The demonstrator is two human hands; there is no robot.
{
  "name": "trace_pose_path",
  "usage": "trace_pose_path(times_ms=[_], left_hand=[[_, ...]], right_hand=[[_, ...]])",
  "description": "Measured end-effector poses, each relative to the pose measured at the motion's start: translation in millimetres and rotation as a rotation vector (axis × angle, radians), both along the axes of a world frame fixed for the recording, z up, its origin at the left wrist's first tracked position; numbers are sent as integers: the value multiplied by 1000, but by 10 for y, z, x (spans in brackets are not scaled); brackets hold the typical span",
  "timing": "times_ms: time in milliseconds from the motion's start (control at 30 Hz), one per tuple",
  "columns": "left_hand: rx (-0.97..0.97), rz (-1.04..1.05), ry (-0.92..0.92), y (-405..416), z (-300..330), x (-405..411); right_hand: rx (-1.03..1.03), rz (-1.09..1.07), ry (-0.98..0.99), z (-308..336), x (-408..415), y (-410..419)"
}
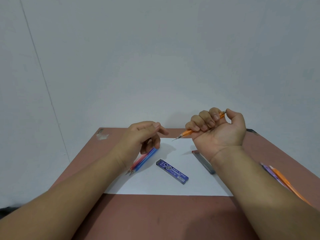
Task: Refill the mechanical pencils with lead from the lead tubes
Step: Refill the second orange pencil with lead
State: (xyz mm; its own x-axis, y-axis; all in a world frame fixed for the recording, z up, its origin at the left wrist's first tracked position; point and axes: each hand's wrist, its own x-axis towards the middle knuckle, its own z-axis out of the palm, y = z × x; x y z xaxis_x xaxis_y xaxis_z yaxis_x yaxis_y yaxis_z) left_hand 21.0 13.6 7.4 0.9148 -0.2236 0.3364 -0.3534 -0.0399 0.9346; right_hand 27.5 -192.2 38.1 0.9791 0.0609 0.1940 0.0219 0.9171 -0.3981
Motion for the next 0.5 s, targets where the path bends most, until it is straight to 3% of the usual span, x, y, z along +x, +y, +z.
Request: trace_pose_path(times_ms=[500], left_hand=[[26, -22, 21, 5, 0, 4]], right_hand=[[2, -3, 1, 1, 11, 2]])
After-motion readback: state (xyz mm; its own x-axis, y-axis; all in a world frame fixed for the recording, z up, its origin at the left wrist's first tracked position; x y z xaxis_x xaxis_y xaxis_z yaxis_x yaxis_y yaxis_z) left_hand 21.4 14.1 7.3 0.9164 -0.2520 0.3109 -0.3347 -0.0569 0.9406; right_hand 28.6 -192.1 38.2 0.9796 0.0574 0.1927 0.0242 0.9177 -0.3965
